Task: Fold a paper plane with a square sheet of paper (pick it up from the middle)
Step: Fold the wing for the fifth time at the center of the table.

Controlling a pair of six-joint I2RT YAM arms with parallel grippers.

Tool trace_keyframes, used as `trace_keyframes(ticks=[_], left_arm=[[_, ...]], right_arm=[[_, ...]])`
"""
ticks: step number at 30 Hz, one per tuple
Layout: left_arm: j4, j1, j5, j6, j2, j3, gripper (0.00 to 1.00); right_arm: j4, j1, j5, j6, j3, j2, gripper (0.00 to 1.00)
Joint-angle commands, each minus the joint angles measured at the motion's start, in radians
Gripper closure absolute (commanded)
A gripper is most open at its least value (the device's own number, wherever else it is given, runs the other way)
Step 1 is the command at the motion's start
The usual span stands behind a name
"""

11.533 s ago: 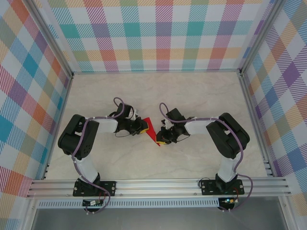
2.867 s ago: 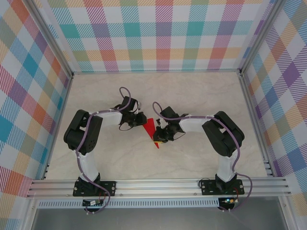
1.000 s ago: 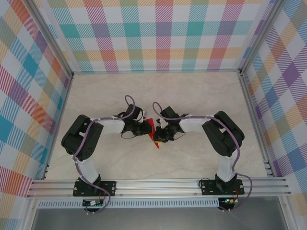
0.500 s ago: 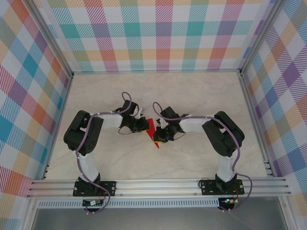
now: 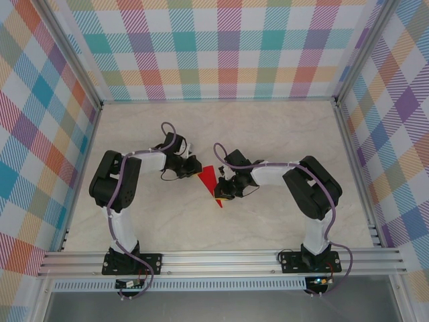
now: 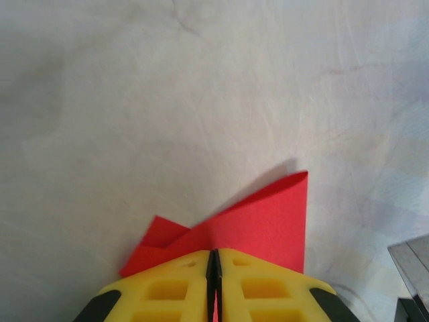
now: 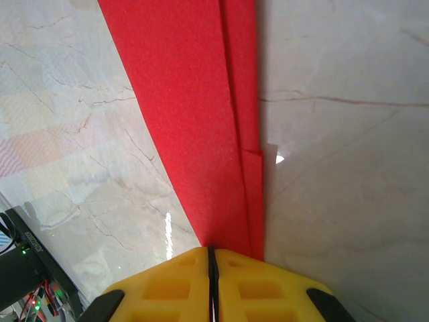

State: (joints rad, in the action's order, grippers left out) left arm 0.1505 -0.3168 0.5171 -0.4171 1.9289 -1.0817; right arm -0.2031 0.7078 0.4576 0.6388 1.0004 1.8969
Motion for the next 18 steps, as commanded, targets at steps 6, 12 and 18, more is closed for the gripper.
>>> trace_keyframes(ticks=[6, 12, 18], left_arm=[[0.073, 0.088, -0.191, 0.068, -0.04, -0.059, 0.88], [0.011, 0.078, -0.07, 0.025, -0.18, 0.042, 0.87], [-0.08, -0.004, 0.02, -0.033, -0.242, 0.134, 0.87]], right_arm=[[-0.204, 0.005, -0.153, -0.018, -0.083, 0.087, 0.91], [-0.199, 0.005, -0.148, -0.02, -0.079, 0.085, 0.9], [-0.199, 0.005, -0.142, -0.02, -0.069, 0.091, 0.9]])
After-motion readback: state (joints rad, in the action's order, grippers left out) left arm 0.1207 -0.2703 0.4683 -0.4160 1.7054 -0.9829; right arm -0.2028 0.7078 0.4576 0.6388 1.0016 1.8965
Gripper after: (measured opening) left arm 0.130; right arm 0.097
